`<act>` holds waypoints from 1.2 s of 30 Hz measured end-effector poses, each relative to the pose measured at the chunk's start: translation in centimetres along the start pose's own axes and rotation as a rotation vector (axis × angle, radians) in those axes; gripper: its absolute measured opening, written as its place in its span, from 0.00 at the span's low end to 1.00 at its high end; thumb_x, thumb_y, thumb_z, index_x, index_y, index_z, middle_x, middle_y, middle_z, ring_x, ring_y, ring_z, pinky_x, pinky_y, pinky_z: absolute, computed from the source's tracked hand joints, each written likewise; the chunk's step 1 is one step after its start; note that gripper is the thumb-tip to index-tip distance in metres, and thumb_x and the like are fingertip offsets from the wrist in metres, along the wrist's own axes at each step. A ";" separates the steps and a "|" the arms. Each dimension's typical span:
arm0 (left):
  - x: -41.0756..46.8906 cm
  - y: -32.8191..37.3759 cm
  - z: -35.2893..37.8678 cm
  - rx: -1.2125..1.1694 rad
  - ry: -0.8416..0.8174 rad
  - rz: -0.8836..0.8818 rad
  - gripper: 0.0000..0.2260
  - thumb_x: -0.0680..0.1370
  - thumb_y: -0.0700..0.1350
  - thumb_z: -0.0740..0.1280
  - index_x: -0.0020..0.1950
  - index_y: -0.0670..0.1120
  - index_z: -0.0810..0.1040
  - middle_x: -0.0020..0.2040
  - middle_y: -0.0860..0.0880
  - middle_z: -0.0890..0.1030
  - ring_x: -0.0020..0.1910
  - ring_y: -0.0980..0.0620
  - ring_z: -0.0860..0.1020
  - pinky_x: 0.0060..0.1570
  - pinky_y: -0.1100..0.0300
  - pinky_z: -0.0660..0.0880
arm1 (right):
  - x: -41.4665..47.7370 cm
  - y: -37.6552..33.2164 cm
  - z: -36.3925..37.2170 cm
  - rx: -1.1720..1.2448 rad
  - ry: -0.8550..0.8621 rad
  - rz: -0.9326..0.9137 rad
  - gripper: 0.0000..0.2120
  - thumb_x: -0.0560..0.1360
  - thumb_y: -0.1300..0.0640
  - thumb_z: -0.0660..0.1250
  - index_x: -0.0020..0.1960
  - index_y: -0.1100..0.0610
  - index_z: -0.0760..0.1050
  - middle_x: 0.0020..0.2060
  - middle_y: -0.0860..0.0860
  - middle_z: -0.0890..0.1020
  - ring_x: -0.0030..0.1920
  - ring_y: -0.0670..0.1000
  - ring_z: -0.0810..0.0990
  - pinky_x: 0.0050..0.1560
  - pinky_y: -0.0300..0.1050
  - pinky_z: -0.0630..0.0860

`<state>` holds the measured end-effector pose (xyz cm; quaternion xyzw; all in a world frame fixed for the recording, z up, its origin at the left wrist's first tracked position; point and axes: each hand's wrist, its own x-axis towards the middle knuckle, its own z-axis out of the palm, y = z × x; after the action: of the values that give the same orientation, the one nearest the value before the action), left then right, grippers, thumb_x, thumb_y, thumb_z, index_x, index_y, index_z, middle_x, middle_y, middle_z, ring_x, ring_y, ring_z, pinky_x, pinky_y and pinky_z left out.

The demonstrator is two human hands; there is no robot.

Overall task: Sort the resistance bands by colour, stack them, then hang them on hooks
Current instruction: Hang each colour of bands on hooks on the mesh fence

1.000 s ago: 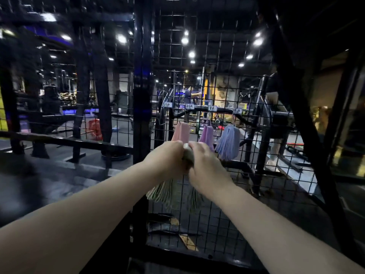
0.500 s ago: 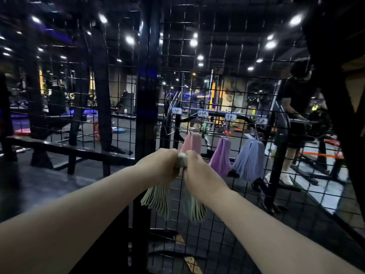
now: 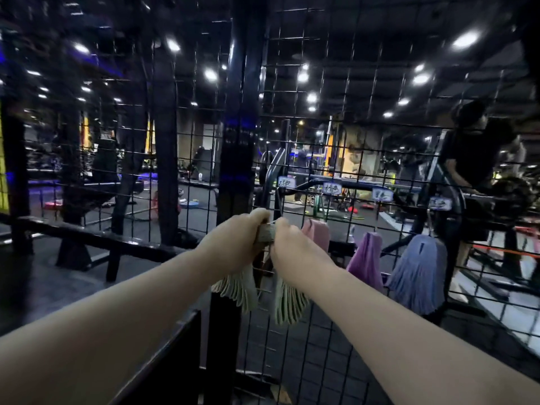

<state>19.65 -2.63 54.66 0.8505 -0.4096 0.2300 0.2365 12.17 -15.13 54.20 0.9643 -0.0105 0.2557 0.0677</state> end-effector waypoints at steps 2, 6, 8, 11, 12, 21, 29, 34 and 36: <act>1.0 -1.0 0.7 0.082 -0.003 0.014 0.12 0.79 0.43 0.64 0.61 0.50 0.71 0.51 0.51 0.81 0.47 0.49 0.81 0.44 0.52 0.78 | 1.4 0.2 -0.2 0.071 -0.035 0.085 0.12 0.82 0.62 0.55 0.64 0.63 0.64 0.55 0.60 0.72 0.53 0.57 0.76 0.54 0.48 0.73; 2.5 -2.8 1.8 0.170 -0.020 0.055 0.11 0.81 0.53 0.59 0.60 0.49 0.70 0.56 0.50 0.79 0.50 0.47 0.80 0.46 0.48 0.79 | 3.7 0.3 0.5 0.167 -0.112 0.139 0.11 0.81 0.62 0.57 0.62 0.62 0.64 0.58 0.60 0.75 0.57 0.60 0.78 0.47 0.48 0.70; 3.4 -3.5 2.1 0.149 -0.021 0.057 0.11 0.80 0.52 0.60 0.59 0.49 0.71 0.55 0.50 0.79 0.49 0.46 0.80 0.46 0.47 0.78 | 4.5 0.6 1.3 0.199 -0.105 0.142 0.09 0.81 0.62 0.57 0.61 0.60 0.64 0.57 0.60 0.76 0.57 0.60 0.79 0.45 0.47 0.69; 5.0 -4.1 2.4 0.112 -0.007 0.035 0.05 0.79 0.45 0.64 0.53 0.49 0.71 0.48 0.51 0.78 0.44 0.48 0.79 0.43 0.46 0.79 | 5.9 1.2 2.3 0.225 -0.090 0.163 0.05 0.81 0.60 0.58 0.54 0.56 0.61 0.54 0.58 0.77 0.55 0.61 0.80 0.44 0.50 0.71; 5.6 -4.2 2.4 0.104 -0.003 0.021 0.04 0.79 0.43 0.64 0.52 0.49 0.70 0.45 0.51 0.78 0.41 0.49 0.79 0.42 0.46 0.79 | 6.4 1.3 2.3 0.233 -0.082 0.166 0.06 0.81 0.59 0.58 0.53 0.56 0.60 0.53 0.58 0.77 0.53 0.61 0.80 0.44 0.51 0.73; 10.2 -5.9 1.1 0.104 0.077 0.028 0.09 0.78 0.36 0.63 0.53 0.49 0.71 0.42 0.52 0.79 0.39 0.51 0.80 0.44 0.49 0.80 | 11.1 2.5 -0.2 0.197 -0.073 0.159 0.04 0.81 0.60 0.57 0.54 0.56 0.62 0.42 0.52 0.71 0.44 0.58 0.75 0.43 0.48 0.69; 11.7 -6.6 2.5 0.142 0.002 0.027 0.04 0.79 0.43 0.67 0.53 0.48 0.76 0.45 0.50 0.81 0.44 0.48 0.81 0.47 0.50 0.80 | 11.7 3.1 1.3 0.192 -0.136 0.176 0.10 0.81 0.62 0.56 0.62 0.59 0.64 0.47 0.55 0.74 0.44 0.56 0.74 0.39 0.49 0.69; 11.5 -6.5 3.4 0.081 -0.034 0.048 0.08 0.79 0.44 0.67 0.57 0.48 0.77 0.49 0.50 0.82 0.46 0.50 0.81 0.48 0.53 0.79 | 11.2 3.5 1.9 0.166 -0.160 0.187 0.12 0.81 0.60 0.56 0.63 0.59 0.64 0.47 0.54 0.71 0.49 0.59 0.77 0.42 0.50 0.71; 11.5 -6.3 3.6 0.055 -0.033 0.076 0.06 0.79 0.45 0.67 0.55 0.47 0.78 0.48 0.49 0.82 0.46 0.49 0.80 0.48 0.54 0.78 | 11.0 3.8 1.9 0.169 -0.170 0.196 0.11 0.81 0.60 0.56 0.63 0.59 0.64 0.47 0.54 0.71 0.49 0.59 0.77 0.43 0.49 0.71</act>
<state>31.85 -8.02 57.21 0.8442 -0.4388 0.2360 0.1975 22.50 -18.95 58.49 0.9791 -0.0886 0.1787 -0.0402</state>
